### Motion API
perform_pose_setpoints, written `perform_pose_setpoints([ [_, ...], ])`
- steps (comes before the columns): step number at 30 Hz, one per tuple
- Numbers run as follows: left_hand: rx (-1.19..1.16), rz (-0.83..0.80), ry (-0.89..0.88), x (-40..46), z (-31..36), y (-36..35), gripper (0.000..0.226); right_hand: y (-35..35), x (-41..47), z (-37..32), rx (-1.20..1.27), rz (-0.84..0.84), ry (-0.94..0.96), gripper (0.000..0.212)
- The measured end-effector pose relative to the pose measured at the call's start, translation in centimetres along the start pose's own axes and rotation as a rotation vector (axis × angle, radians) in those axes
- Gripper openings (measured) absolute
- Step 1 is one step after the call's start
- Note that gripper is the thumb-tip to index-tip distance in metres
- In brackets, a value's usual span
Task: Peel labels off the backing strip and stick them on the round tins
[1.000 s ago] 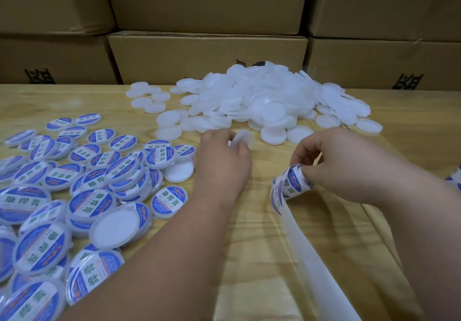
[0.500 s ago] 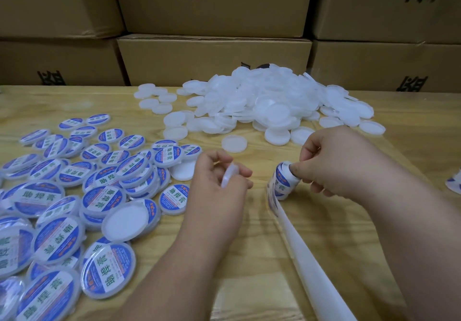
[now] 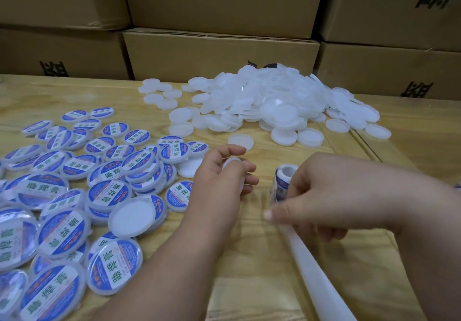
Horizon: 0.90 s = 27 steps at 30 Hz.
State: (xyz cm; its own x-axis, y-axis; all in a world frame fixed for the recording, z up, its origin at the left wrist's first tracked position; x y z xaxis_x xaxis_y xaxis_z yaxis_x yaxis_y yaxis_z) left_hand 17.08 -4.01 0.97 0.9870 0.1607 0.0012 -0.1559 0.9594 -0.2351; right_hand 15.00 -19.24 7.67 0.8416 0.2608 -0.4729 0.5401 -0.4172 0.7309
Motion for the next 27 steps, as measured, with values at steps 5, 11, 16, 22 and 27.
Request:
perform_pose_setpoints([
  [5, 0.141, -0.117, -0.029, -0.4, 0.2, -0.5, 0.018, -0.8, 0.4, 0.4, -0.082, -0.111, 0.035, 0.026],
  [11, 0.259, -0.359, -0.047, -1.6, 0.6, -1.7, 0.016, -0.4, 1.3, 0.8, 0.098, -0.06, 0.106, 0.019],
  [16, 0.236, -0.45, -0.074, -2.0, 0.8, -2.2, 0.022, -0.3, 1.6, 0.8, 0.196, -0.056, 0.185, 0.006],
  [22, 0.253, -0.414, -0.081, -1.8, 0.8, -2.1, 0.029, 0.0, 1.6, 1.0, 0.229, -0.057, 0.21, 0.006],
  [27, 0.31, -0.417, -0.087, -1.8, 0.8, -1.9, 0.024, 0.0, 1.5, 1.0, 0.256, -0.062, 0.208, 0.01],
])
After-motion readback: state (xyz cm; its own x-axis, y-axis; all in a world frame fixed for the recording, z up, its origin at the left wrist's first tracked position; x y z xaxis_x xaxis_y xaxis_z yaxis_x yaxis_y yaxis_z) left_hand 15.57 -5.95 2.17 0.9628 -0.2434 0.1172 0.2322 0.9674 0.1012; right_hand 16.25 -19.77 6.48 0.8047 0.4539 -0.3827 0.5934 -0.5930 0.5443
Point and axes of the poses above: each hand's wrist, its own x-axis towards the middle knuckle, its own y-axis out of the back of the hand, z = x × y, the point moved 6 cm from there along x, towards the middle knuckle, and after that the axes turned 4 degrees about x, right-handed, at the moved point
